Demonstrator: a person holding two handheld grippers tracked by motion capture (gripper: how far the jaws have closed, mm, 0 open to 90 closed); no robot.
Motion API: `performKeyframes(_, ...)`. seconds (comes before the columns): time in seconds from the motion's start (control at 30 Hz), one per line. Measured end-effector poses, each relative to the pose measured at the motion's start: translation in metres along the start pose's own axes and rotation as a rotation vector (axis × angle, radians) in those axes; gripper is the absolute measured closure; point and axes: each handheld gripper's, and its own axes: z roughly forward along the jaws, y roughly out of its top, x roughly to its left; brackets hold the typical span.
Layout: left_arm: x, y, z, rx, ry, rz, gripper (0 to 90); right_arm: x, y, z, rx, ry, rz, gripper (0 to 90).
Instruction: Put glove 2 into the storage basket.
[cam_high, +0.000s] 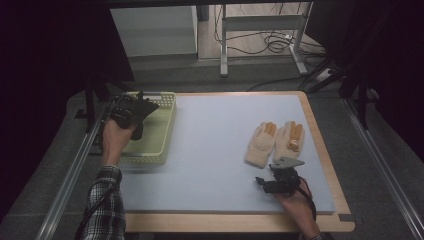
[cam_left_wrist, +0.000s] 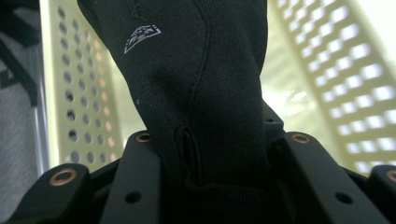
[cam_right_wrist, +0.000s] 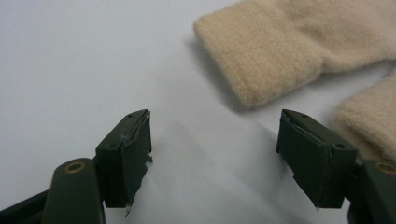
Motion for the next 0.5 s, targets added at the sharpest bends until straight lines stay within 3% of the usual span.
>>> performKeyframes(0.2,0.008,-0.004,0.022,0.08,-0.004,-0.002,61.9,0.0,0.0,0.0,0.0,0.0,0.0,26.0)
performKeyframes(0.37,0.01,-0.004,0.038,0.113,0.017,0.013,58.6,0.0,0.0,0.0,0.0,0.0,0.0,26.0)
performKeyframes(0.5,0.014,-0.007,0.051,0.159,0.035,-0.001,46.8,0.0,0.0,0.0,-0.001,0.0,0.0,25.9)
